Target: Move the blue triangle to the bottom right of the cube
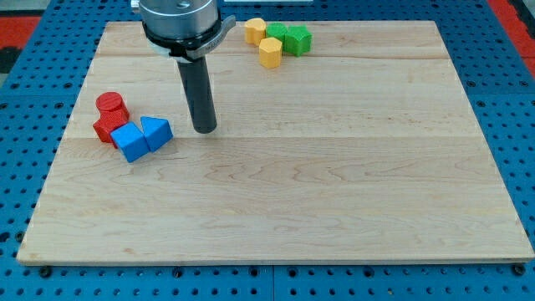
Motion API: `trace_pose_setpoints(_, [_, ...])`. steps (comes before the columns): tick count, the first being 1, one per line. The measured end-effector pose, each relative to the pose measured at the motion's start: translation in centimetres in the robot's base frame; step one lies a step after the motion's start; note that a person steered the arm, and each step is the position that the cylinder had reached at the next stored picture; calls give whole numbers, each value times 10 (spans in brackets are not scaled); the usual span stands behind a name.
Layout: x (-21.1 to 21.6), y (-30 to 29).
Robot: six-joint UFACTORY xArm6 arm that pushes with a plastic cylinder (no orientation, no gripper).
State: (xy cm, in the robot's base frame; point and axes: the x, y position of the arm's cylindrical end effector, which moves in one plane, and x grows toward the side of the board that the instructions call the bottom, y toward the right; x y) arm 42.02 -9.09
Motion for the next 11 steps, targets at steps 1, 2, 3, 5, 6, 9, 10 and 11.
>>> trace_pose_setpoints(1, [-26, -6])
trace_pose_setpoints(2, [-26, -7])
trace_pose_setpoints(3, [-26, -64])
trace_pose_setpoints(5, [-16, -72])
trace_pose_setpoints(6, [15, -64])
trace_pose_setpoints(9, [40, -34])
trace_pose_setpoints(10, [54, 7])
trace_pose_setpoints(11, [61, 35])
